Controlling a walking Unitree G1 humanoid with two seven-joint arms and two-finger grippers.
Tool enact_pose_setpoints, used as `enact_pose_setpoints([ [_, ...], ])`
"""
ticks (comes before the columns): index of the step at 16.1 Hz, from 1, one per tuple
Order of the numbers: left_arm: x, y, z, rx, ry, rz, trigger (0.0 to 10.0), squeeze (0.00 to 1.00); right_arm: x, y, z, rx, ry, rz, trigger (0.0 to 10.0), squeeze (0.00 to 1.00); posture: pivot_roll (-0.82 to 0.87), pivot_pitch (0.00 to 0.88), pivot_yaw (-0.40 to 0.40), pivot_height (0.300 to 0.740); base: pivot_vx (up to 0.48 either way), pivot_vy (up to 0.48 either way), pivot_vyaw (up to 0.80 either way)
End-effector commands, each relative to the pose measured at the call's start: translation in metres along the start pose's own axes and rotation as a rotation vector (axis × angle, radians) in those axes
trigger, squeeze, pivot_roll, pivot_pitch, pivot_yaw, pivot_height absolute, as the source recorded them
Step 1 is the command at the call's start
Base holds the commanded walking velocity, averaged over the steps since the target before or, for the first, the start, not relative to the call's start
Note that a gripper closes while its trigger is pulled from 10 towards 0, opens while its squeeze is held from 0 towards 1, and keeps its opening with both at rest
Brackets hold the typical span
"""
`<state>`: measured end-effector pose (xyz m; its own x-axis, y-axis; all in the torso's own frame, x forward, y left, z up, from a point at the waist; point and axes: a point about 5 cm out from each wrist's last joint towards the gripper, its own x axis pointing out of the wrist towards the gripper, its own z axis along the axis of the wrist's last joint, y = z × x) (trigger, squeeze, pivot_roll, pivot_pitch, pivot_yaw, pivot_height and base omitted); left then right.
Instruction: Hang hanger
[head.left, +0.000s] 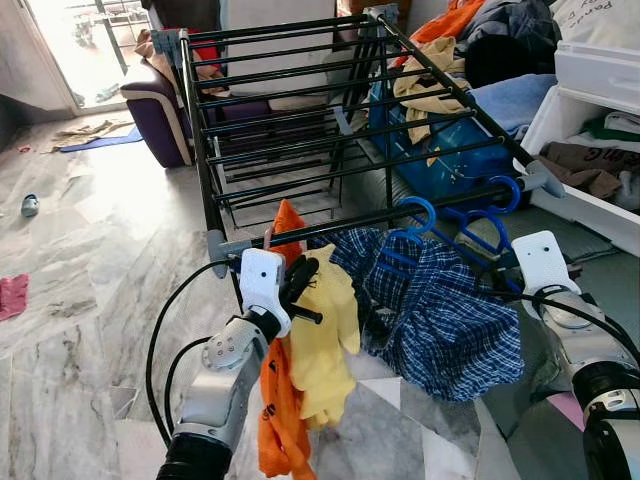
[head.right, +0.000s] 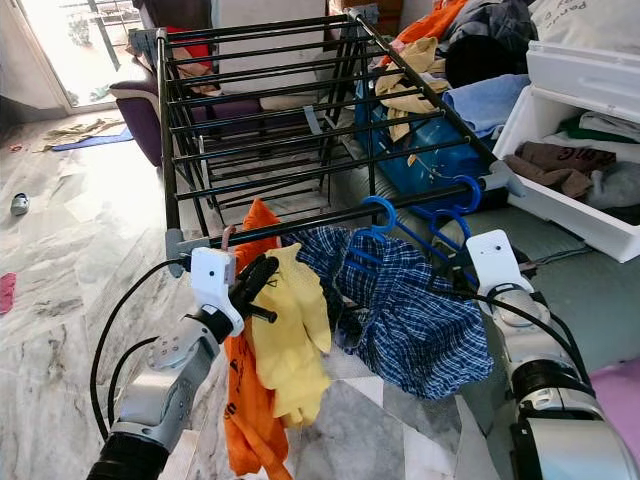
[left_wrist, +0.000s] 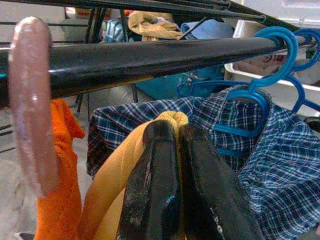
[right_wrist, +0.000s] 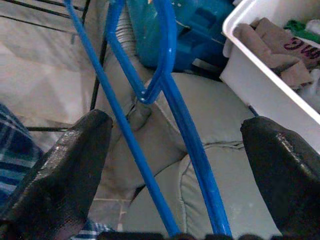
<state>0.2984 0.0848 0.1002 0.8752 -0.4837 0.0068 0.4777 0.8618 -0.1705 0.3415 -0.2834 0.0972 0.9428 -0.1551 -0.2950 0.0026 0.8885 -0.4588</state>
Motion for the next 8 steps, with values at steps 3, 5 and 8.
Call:
enact_pose_setpoints([
  [3,0.005,0.0,0.005,0.018,-0.006,-0.011,10.0,0.0,0.0,0.01,-0.006,0.081,0.025,0.001,0.0,0.0,-0.02,0.0,0.053,0.74,0.0,0.0,0.0],
  [5,0.005,0.0,0.005,0.021,-0.003,-0.011,10.0,0.0,0.001,0.016,-0.004,0.084,0.023,0.011,0.0,0.0,-0.02,0.0,0.053,0.74,0.0,0.0,0.0],
  [8,0.005,0.0,0.004,0.026,0.005,-0.014,10.0,0.0,0.003,0.018,-0.002,0.141,0.029,-0.01,0.0,0.0,-0.01,0.0,0.054,0.74,0.0,0.0,0.0],
])
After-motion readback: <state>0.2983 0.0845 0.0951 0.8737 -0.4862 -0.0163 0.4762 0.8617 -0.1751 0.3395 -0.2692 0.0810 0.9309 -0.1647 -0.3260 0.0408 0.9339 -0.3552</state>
